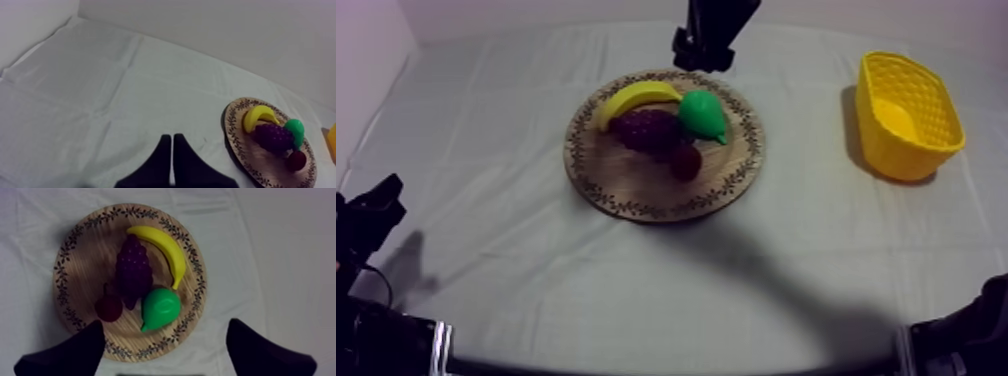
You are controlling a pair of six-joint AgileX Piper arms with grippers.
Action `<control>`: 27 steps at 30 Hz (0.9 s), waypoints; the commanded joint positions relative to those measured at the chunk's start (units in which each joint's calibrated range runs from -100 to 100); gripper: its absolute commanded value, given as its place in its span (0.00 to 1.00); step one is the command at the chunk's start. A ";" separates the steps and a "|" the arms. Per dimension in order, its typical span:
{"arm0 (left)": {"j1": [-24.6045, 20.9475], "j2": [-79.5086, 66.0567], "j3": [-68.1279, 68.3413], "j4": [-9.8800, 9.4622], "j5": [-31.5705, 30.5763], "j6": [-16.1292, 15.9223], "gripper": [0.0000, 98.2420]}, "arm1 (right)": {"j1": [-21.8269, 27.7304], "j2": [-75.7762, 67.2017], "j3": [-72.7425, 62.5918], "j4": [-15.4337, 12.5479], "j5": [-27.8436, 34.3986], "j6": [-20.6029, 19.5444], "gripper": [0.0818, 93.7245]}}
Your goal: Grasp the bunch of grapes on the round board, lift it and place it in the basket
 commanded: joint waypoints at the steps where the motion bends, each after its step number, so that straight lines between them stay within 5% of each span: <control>1: -0.01 0.00 0.02 0.00 -0.01 0.01 0.00 | -0.22 0.65 0.35 -0.03 -0.69 -0.08 0.98; 27: -0.01 0.00 0.02 0.00 -0.01 0.01 0.00 | -1.09 20.33 1.10 0.76 -13.25 -1.85 0.98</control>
